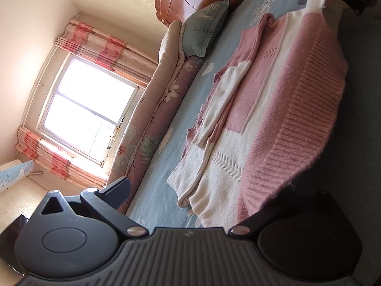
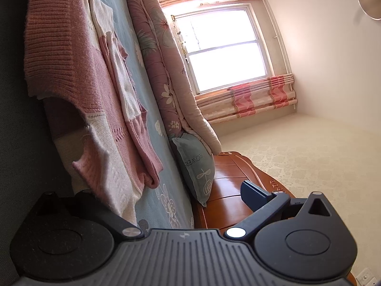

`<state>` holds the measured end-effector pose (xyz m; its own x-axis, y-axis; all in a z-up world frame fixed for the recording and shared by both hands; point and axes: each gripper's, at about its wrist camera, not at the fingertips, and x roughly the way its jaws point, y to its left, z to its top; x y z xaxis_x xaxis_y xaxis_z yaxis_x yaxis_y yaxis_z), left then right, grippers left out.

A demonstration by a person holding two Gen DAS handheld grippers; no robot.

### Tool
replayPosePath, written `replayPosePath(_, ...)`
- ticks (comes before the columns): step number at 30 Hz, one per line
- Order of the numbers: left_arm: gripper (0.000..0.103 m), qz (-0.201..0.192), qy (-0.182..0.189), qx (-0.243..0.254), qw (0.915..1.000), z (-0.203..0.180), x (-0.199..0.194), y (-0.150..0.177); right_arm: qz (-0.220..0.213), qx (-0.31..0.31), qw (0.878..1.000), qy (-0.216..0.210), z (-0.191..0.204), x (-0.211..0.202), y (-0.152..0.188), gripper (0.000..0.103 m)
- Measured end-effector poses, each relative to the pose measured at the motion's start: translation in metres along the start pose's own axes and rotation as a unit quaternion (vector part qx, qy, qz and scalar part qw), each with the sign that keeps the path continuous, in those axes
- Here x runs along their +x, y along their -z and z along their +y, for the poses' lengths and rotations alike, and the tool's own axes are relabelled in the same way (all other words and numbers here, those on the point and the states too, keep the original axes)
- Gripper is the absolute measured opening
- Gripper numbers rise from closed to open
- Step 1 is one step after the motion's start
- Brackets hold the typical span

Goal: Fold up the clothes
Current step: 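Lay the hem over the folded sleeves and open both tools, then raise both open tools away from the folded sweater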

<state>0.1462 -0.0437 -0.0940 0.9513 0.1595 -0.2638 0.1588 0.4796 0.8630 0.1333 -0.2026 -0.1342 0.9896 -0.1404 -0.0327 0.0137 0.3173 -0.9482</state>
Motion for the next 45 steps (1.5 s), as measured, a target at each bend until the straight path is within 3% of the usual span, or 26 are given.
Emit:
replayPosePath(15, 0.103, -0.004, -0.033, -0.008, 0.9994, 0.040, 0.071, -0.028, -0.003, 0.012, 1.000, 0.022, -0.027, 0.076, -0.026, 0.103)
replayPosePath(30, 0.103, 0.009, -0.051, -0.010, 0.9986, 0.048, 0.189, -0.044, 0.028, 0.014, 0.998, 0.045, -0.020, 0.204, -0.037, 0.103)
replayPosePath(35, 0.103, 0.050, -0.013, -0.026, 0.9983, 0.039, 0.242, -0.039, 0.052, 0.029, 0.998, 0.000, -0.003, 0.238, -0.032, 0.103)
replayPosePath(40, 0.103, 0.050, 0.061, -0.112, 0.9906, 0.060, 0.231, -0.025, 0.049, 0.076, 0.994, -0.064, -0.010, 0.232, -0.023, 0.103)
replayPosePath(41, 0.102, 0.045, 0.083, -0.132, 0.9867, 0.067, 0.225, -0.023, 0.047, 0.089, 0.992, -0.080, -0.014, 0.231, -0.022, 0.103)
replayPosePath(43, 0.102, 0.036, 0.144, -0.188, 0.9710, 0.083, 0.213, -0.020, 0.038, 0.131, 0.982, -0.130, -0.027, 0.229, -0.021, 0.103)
replayPosePath(45, 0.102, 0.034, 0.219, -0.255, 0.9412, 0.100, 0.207, -0.013, 0.035, 0.180, 0.965, -0.188, -0.041, 0.229, -0.020, 0.103)
